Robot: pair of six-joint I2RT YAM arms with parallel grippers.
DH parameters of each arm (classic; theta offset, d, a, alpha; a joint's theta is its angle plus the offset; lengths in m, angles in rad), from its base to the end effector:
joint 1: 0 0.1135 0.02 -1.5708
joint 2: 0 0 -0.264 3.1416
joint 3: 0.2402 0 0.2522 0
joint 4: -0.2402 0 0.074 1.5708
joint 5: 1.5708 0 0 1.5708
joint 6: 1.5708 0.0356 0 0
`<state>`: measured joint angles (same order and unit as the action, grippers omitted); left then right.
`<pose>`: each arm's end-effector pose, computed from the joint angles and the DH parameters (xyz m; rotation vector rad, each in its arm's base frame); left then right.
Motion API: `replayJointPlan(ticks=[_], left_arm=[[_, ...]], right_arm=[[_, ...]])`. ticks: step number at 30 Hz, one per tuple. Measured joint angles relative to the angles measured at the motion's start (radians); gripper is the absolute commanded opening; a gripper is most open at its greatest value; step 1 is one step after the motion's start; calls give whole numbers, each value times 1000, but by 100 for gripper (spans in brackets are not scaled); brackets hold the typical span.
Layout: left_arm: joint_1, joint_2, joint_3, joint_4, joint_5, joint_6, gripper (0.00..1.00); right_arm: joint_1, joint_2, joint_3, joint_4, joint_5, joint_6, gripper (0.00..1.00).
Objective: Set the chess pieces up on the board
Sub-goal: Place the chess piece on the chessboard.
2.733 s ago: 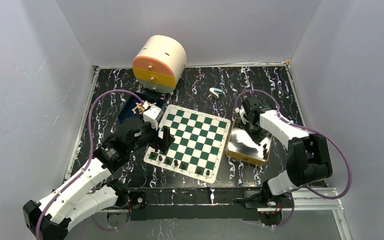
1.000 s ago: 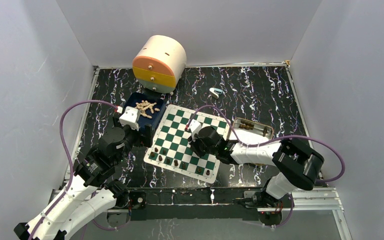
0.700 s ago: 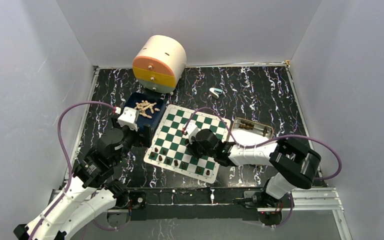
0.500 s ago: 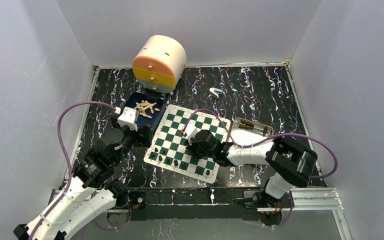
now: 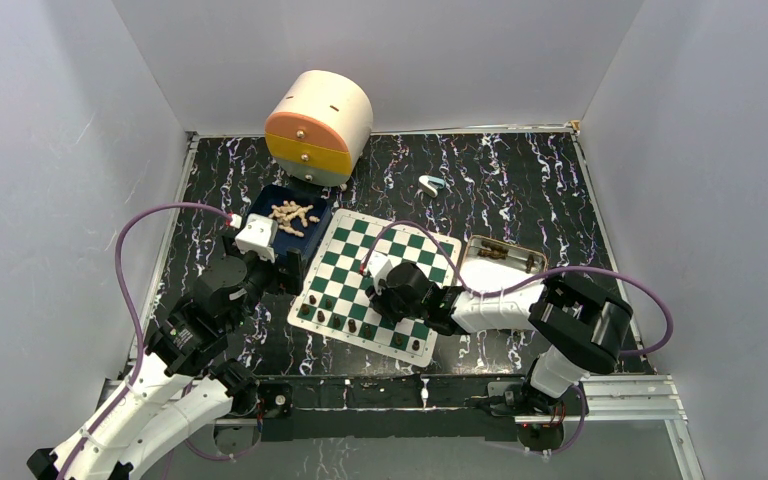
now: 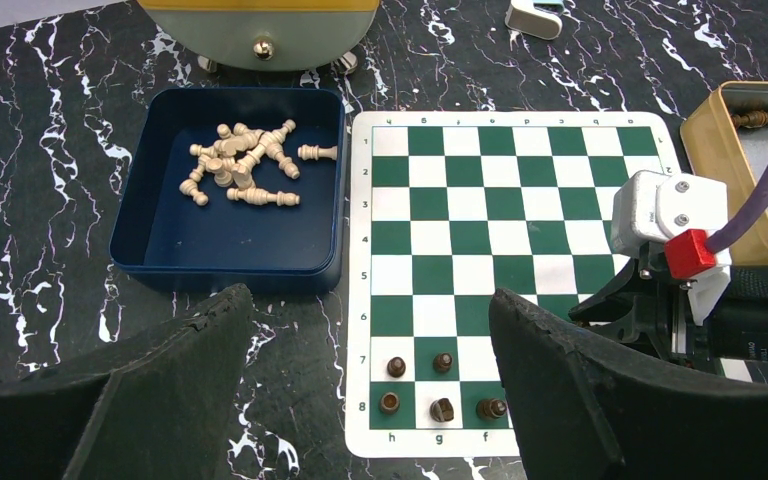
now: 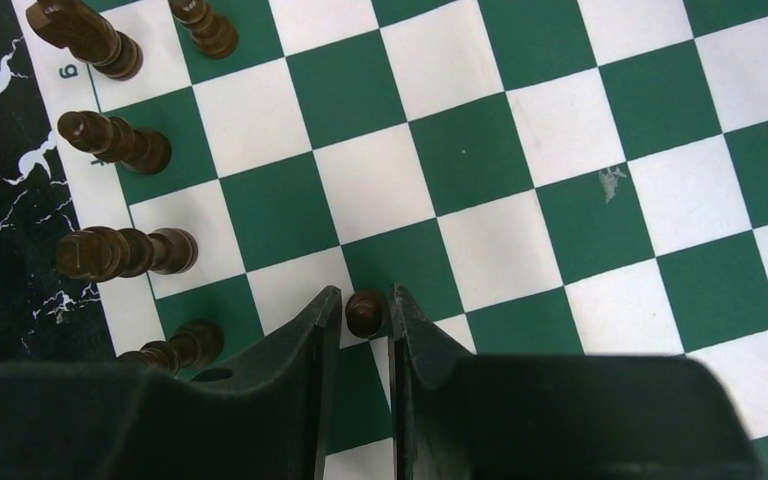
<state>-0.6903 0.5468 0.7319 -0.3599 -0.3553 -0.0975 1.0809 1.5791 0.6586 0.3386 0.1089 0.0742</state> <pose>0.1081 -0.0732 0.3362 0.2550 1.7233 -0.2690 0.1491 0.2714 0.1587 -1.0045 1.9582 0.5471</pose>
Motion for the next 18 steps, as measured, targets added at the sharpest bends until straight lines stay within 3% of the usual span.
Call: replayJointPlan(ticks=[11, 18], left_arm=[[0, 0, 0, 0, 0, 0, 85], [0, 0, 0, 0, -1, 0, 86]], right_arm=[[2, -14, 85, -138, 19, 5, 36], [2, -6, 241, -317, 35, 74, 36]])
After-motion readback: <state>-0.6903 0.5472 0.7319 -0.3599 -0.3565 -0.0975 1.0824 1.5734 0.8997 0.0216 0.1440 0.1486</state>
